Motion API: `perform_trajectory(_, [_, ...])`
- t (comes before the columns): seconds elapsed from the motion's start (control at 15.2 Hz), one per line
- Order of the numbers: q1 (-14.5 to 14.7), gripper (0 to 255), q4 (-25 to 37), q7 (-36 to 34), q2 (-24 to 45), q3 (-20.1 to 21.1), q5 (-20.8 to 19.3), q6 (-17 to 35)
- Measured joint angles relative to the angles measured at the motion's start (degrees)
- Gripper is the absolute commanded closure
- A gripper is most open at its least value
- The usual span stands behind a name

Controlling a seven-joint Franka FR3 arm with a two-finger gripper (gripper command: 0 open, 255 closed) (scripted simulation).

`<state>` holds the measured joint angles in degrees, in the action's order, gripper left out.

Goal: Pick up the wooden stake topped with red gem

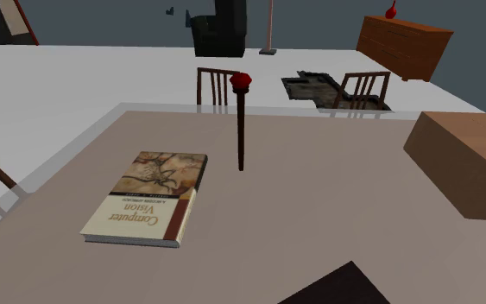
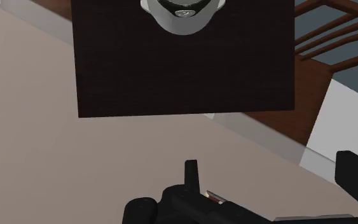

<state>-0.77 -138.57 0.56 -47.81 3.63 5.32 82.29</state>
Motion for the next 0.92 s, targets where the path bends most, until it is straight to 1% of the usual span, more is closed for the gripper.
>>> perform_trajectory(0.13, [-0.15, 0, 0.12, 0.23, 0.65, -0.13, -0.32, 0.56])
perform_trajectory(0.2, [-0.47, 0, 0.21, 0.84, 1.88, -0.56, -1.01, 1.72])
perform_trajectory(0.53, [-2.03, 0, 2.09, 2.94, 10.9, -1.87, -4.08, 9.28])
perform_trajectory(0.92, [-3.83, 0, 7.78, 4.87, 22.79, -3.37, -7.44, 16.33])
